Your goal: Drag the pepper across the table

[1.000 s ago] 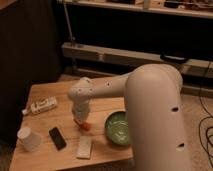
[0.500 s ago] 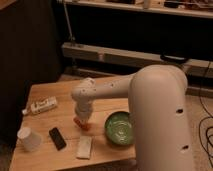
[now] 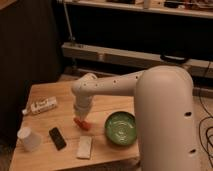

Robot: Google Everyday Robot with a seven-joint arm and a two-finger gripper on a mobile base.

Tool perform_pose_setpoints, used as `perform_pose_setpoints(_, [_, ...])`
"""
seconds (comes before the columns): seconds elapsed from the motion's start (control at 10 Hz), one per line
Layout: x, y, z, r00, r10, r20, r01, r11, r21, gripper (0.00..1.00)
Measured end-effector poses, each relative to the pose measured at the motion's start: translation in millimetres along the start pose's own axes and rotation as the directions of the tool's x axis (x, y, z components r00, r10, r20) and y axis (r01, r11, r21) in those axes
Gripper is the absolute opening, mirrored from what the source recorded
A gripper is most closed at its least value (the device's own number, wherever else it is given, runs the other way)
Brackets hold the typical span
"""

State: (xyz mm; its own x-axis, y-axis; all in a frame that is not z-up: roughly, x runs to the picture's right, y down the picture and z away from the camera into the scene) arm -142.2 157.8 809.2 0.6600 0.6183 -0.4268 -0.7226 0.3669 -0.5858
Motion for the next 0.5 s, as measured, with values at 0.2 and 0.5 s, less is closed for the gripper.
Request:
perform_pose_setpoints(0.2, [-2.7,3.5,16.6,0.997,0.001,-0.074,-0.003,1.000,-0.017,0.80])
perform_pose_setpoints(0.5, [1.6,0.2,44.7,0.988,0.005,-0.156,-0.011,0.999,-0.040,0.80])
